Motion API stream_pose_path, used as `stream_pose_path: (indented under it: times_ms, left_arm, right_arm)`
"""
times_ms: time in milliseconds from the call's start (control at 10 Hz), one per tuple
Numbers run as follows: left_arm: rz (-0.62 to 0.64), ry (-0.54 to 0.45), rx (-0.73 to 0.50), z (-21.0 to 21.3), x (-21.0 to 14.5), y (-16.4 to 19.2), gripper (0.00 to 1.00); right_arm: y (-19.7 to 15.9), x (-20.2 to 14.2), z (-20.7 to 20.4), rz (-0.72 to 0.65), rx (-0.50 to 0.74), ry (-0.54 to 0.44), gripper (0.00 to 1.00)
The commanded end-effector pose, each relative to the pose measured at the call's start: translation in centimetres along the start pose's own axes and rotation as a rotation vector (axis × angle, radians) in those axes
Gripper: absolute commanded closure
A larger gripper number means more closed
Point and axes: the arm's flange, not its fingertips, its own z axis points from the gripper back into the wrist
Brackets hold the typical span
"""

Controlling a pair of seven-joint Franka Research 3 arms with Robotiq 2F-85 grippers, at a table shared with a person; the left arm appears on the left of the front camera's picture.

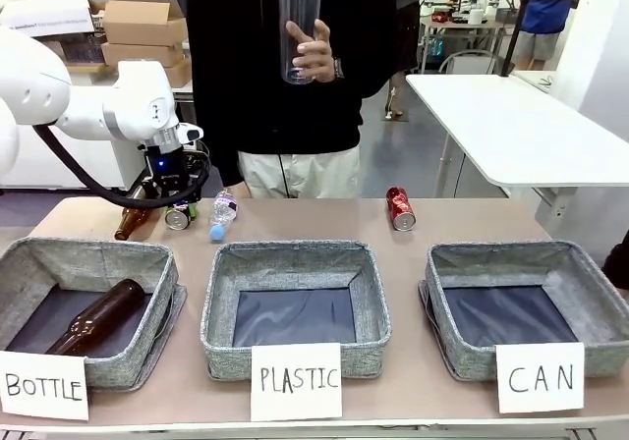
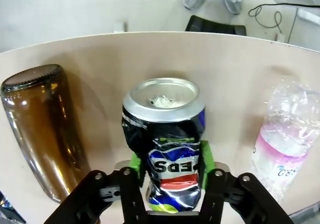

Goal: Sort the can waste into the basket.
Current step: Pick up the can waste from the table and place it in the right Fabric basket.

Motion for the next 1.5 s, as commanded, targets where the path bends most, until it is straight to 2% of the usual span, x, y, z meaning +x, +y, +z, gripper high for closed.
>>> stream_pose_path:
  times_ms: [0, 100, 200, 500, 600, 700, 800, 900, 1000, 1200, 1300, 1400]
  left_arm:
    - [0.034, 0.006, 0.035, -0.2, -0.1, 0.2, 0.87]
    - [0.038, 0.012, 0.034, -0.3, -0.2, 0.2, 0.97]
    - [0.041, 0.015, 0.031, -0.4, -0.2, 0.2, 1.0]
    - [0.047, 0.013, -0.005, 0.5, -0.3, 0.3, 1.0]
    - [0.007, 0.022, -0.069, 3.8, -1.8, 0.8, 1.0]
    - [-0.025, 0.017, -0.105, 8.4, -4.4, 1.7, 1.0]
    - [-0.108, 0.043, -0.173, 12.7, -7.9, 2.4, 1.0]
    - [-0.186, 0.084, -0.229, 16.4, -11.9, 2.7, 1.0]
    - [-0.294, 0.077, -0.241, 19.5, -16.7, 3.0, 1.0]
    - [-0.593, 0.11, -0.255, 22.1, -25.4, 3.9, 1.0]
    - [-0.739, 0.158, -0.262, 22.0, -29.5, 4.3, 1.0]
    - [-0.729, 0.085, -0.257, 21.3, -33.2, 4.9, 1.0]
  right_arm:
    - [0.1, 0.2, 0.1, 0.026, 0.012, 0.003, 0.0]
    - [0.1, 0.2, 0.1, 0.026, 0.012, 0.003, 0.0]
    - [0.1, 0.2, 0.1, 0.026, 0.012, 0.003, 0.0]
    - [0.1, 0.2, 0.1, 0.026, 0.012, 0.003, 0.0]
    - [0.1, 0.2, 0.1, 0.026, 0.012, 0.003, 0.0]
    - [0.1, 0.2, 0.1, 0.026, 0.012, 0.003, 0.0]
    - [0.1, 0.2, 0.1, 0.026, 0.012, 0.003, 0.0]
    - [0.1, 0.2, 0.1, 0.026, 0.012, 0.003, 0.0]
    - [0.1, 0.2, 0.1, 0.026, 0.012, 0.003, 0.0]
    - [0.1, 0.2, 0.1, 0.026, 0.012, 0.003, 0.0]
    - [0.1, 0.2, 0.1, 0.026, 0.012, 0.003, 0.0]
    - [0.1, 0.2, 0.1, 0.026, 0.012, 0.003, 0.0]
